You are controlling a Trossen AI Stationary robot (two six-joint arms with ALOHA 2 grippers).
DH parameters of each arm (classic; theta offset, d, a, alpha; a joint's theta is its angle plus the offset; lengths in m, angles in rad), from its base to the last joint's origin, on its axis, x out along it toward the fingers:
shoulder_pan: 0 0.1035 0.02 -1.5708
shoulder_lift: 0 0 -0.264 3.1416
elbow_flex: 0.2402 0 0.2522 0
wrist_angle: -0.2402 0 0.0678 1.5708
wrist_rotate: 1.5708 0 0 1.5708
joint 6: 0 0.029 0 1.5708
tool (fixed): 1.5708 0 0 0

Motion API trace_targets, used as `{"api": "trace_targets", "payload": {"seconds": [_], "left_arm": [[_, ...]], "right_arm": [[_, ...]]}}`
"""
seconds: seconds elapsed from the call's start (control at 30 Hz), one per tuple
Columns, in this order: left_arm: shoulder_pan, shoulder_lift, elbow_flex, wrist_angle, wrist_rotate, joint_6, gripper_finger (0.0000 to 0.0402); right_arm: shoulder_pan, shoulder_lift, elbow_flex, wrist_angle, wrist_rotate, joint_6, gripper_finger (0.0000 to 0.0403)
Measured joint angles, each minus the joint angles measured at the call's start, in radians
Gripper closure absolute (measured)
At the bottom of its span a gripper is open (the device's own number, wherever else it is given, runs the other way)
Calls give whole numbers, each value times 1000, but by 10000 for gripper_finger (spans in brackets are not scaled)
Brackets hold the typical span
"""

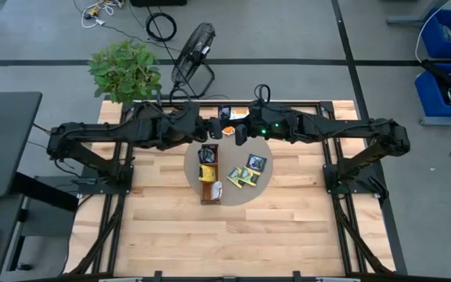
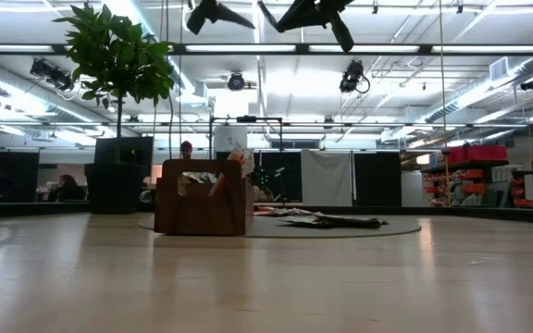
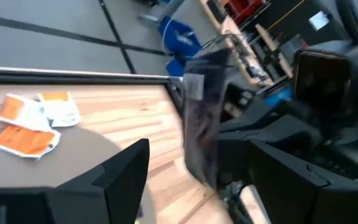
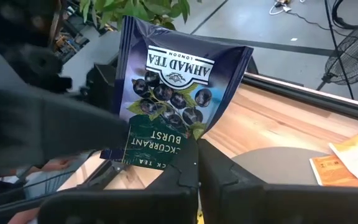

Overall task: Pick & Place Tea
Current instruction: Put the violet tea bag into the top section of the wooden organizer

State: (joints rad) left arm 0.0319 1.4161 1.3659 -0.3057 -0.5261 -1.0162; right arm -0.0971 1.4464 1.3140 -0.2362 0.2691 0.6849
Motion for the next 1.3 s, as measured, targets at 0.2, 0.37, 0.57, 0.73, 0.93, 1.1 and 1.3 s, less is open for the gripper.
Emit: {"api": "trace_targets", "payload": {"seconds": [0.2,0.37,0.57,0.73,0.93,1.1,1.3], "left_arm": [[0,5,3,13,-6,10,181],[0,5,3,16,-12,40,243],[0,5,3,16,-12,53,319],[0,5,3,16,-12,82,370],[0,5,2,16,-12,87,396],[0,4,2,16,15,112,398],[32,-30,2,-46,221,100,399]], "right_arm": [[0,0,0,-11,0,0,403],[0,0,0,-16,0,1,403],[0,0,0,-18,0,3,403],[0,0,0,-18,1,3,403],[0,0,0,-18,1,-4,403],[-1,0,0,-22,-41,-54,395],[0,-16,0,-59,-136,-126,351]]}}
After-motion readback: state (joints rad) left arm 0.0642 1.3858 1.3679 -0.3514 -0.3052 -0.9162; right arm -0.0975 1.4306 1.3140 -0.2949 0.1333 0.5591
